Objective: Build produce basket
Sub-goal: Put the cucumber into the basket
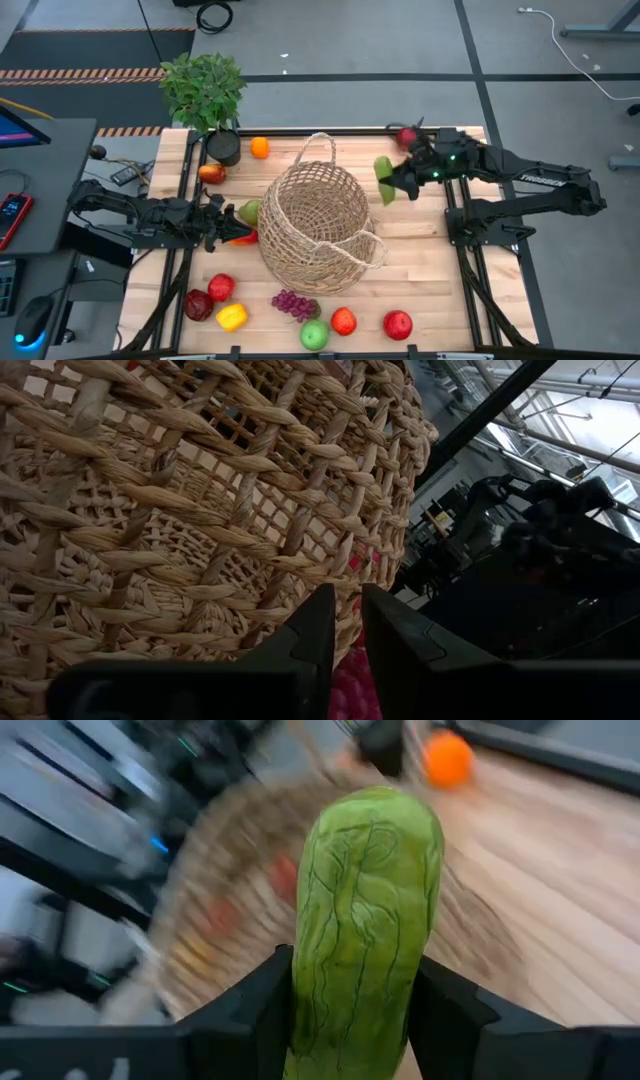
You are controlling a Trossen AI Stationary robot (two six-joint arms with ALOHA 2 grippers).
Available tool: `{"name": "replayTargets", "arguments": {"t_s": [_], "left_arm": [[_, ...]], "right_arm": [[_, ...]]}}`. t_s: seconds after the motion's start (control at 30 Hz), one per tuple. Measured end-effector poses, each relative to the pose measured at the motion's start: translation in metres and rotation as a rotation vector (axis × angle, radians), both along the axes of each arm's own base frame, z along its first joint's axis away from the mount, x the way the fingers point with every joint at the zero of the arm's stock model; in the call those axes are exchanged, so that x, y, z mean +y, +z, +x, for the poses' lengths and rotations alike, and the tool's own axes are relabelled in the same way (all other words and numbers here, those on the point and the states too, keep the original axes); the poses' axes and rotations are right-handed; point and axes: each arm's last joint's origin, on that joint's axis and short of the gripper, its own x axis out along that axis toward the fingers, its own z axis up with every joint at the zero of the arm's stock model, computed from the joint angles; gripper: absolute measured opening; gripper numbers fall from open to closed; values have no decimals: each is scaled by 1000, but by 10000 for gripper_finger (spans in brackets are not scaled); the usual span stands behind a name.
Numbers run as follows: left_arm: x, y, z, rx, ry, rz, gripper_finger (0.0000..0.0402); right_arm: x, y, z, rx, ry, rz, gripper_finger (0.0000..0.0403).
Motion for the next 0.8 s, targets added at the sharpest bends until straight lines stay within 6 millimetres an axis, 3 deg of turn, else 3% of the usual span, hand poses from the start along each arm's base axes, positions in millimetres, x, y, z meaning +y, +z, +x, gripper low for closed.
{"name": "replayTargets", "arguments": {"t_s": [0.37, 0.8], "left_arm": [[0, 0, 0, 0, 0, 0, 59], [0, 0, 0, 0, 0, -1, 56]], "right_arm": [[0, 40, 6, -417, 121, 57, 170], [8, 59, 7, -613, 240, 54, 170]]}}
